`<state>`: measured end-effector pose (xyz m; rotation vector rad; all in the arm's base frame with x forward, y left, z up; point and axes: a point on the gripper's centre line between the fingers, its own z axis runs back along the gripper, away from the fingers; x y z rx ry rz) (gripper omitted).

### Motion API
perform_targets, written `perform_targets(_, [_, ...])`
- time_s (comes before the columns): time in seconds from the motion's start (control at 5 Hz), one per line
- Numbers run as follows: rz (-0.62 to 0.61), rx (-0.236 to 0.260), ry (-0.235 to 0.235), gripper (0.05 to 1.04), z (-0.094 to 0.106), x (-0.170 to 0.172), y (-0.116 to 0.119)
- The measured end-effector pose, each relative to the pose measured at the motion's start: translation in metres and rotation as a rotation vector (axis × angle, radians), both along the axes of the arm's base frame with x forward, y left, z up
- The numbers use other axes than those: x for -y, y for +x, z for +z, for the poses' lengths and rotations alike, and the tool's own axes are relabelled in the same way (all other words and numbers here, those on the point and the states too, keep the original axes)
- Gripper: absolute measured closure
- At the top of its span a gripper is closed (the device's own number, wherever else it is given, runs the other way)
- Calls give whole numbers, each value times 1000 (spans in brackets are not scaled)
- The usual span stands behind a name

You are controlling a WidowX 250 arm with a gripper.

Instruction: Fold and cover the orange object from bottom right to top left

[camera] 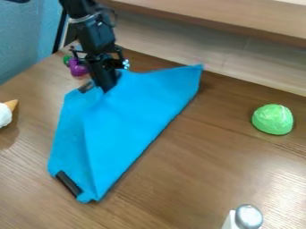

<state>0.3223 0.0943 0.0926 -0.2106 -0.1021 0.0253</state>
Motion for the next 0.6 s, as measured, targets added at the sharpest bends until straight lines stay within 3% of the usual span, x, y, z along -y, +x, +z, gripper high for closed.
perform_targets(0.4, [-69, -33, 28, 1025, -16, -30, 5])
perform_targets(0.6, [-101, -34, 65, 1025, -20, -37, 4])
